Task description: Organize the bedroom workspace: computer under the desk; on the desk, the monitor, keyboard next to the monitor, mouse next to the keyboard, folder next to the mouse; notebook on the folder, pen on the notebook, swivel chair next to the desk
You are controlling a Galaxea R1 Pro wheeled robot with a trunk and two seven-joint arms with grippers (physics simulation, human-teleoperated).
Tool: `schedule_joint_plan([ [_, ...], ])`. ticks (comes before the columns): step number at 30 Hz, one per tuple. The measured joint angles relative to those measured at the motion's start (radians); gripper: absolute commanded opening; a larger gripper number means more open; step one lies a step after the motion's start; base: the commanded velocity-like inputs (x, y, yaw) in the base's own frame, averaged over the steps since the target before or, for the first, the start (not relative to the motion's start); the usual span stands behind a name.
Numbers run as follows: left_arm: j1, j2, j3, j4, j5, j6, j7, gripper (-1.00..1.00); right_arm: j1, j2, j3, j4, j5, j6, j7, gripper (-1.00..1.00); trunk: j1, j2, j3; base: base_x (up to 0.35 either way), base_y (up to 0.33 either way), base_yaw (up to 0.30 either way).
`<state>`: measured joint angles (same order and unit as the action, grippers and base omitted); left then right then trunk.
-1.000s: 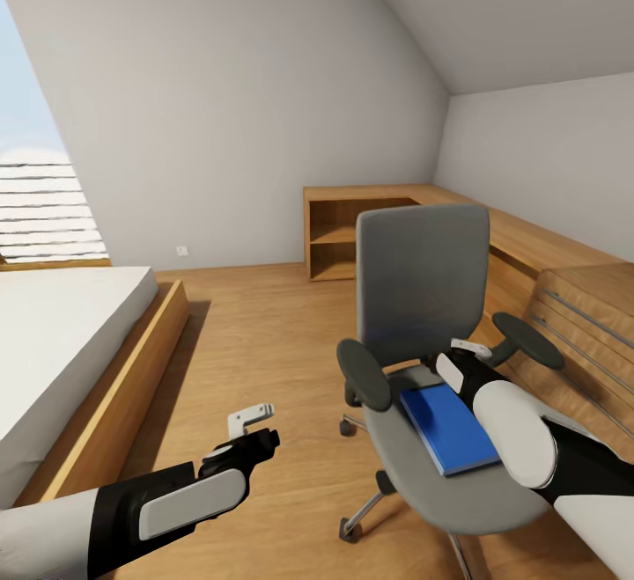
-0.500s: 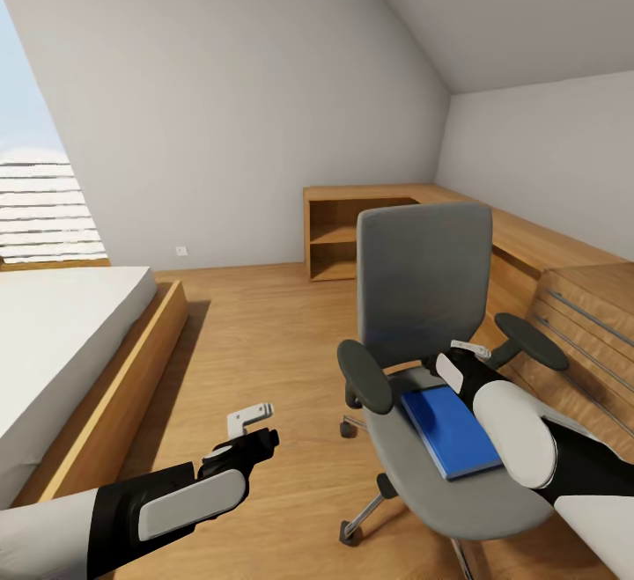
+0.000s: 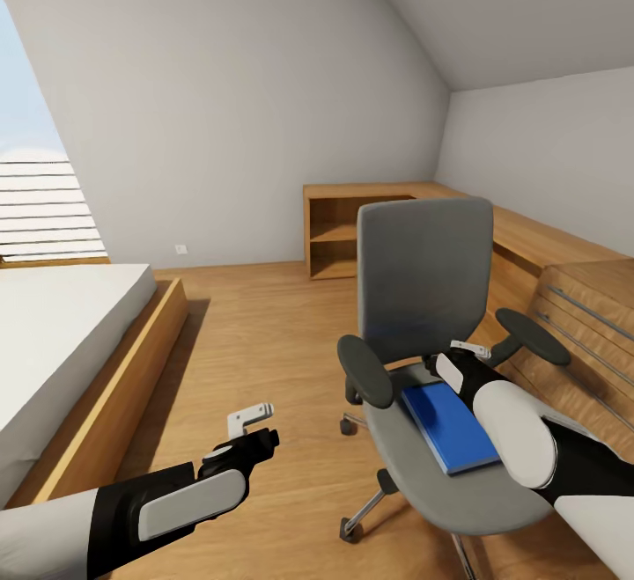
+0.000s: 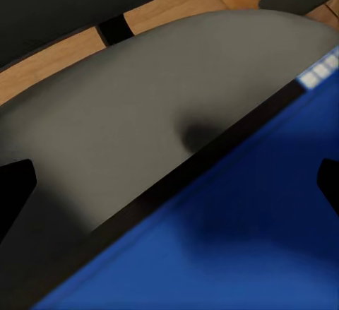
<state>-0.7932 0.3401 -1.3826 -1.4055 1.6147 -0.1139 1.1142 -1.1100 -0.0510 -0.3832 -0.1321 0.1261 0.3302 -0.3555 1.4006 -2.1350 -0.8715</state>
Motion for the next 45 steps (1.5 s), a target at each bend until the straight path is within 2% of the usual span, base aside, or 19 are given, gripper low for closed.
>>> schedule_joint_plan([
  [5,0.000,0.000,0.000,0.000,0.000,0.000,0.000,1.00,0.000,0.000,0.000,0.000,0.000,0.000,0.000,1.00,0.000,0.000,0.000,0.000,0.000,0.000],
  [11,0.000,0.000,0.000,0.000,0.000,0.000,0.000,1.00,0.000,0.000,0.000,0.000,0.000,0.000,0.000,1.00,0.023,-0.042,-0.019,0.000,0.000,0.000],
  [28,0.000,0.000,0.000,0.000,0.000,0.000,-0.003,1.00,0.000,0.000,0.000,0.000,0.000,0.000,0.000,1.00,0.023,-0.042,-0.019,0.000,0.000,0.000],
  [34,0.000,-0.002,0.000,0.001,0.000,0.000,-0.002,1.00,0.000,0.000,0.000,0.000,0.000,0.000,0.000,1.00,0.046,-0.084,-0.038,0.000,0.000,0.000],
  [45,0.000,-0.002,-0.001,0.002,0.002,0.001,-0.001,1.00,0.000,0.000,0.000,0.000,0.000,0.000,0.000,1.00,0.046,-0.084,-0.038,0.000,0.000,0.000],
])
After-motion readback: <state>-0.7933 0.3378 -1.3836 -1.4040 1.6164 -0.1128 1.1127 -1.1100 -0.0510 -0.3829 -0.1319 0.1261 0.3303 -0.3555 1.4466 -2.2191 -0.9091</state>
